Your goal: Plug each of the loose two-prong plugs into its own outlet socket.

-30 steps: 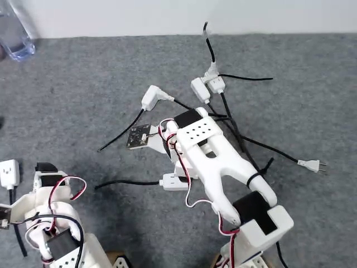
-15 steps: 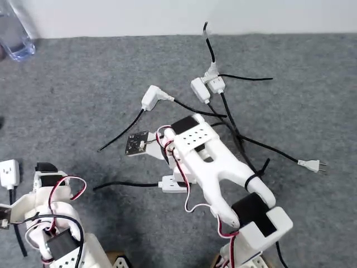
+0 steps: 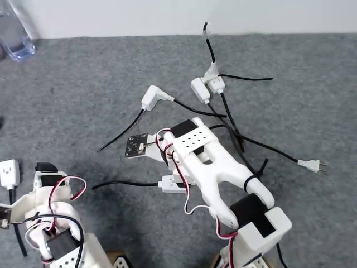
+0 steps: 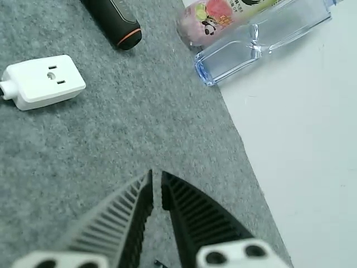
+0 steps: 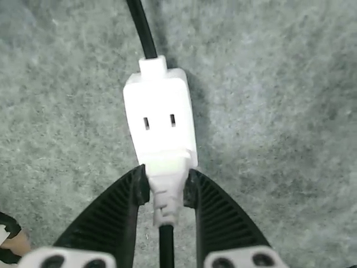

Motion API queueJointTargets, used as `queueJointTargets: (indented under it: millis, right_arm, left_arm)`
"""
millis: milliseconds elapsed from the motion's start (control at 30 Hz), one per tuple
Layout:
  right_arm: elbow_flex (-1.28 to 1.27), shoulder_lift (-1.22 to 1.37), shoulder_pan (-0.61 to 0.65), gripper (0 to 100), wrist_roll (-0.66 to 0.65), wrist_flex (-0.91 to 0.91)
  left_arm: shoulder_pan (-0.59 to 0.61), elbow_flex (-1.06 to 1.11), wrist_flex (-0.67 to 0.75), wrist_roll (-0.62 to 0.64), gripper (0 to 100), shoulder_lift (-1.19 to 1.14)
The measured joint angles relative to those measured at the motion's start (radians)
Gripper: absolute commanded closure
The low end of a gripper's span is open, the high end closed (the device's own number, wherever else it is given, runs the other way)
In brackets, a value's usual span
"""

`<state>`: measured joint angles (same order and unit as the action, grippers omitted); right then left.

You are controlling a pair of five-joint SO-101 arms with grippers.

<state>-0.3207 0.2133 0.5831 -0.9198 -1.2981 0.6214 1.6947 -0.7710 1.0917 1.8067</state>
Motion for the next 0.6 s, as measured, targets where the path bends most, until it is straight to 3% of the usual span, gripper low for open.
queueJointTargets:
  millis: [433, 600]
  right_arm:
    - [0.023, 0.021, 0.0, 98.4, 0.0, -0.017]
    - [0.048, 0.028, 0.0, 80.7, 0.0, -0.054]
  left_arm:
    - [0.0, 0.0, 0.0, 0.0, 97, 0.0]
    - [0.0, 0.0, 0.0, 0.0, 97, 0.0]
